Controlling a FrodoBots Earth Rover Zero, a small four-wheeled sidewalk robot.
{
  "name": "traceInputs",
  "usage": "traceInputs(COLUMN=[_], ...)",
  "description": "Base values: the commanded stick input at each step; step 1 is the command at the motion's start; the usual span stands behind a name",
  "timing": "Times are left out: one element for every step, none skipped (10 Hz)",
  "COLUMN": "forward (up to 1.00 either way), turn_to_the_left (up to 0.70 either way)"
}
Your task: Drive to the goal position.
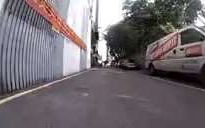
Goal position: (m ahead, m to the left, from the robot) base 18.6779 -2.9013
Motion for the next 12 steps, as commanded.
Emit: traceInputs(forward=[0.70, 0.70, 0.70, 0.70, 0.70, 0.70, 0.70, 0.70, 0.70, 0.70, 0.70, 0.70], turn_to_the_left=[0.00, 0.00, 0.00, 0.00, 0.00, 0.00, 0.00, 0.00, 0.00, 0.00, 0.00, 0.00])
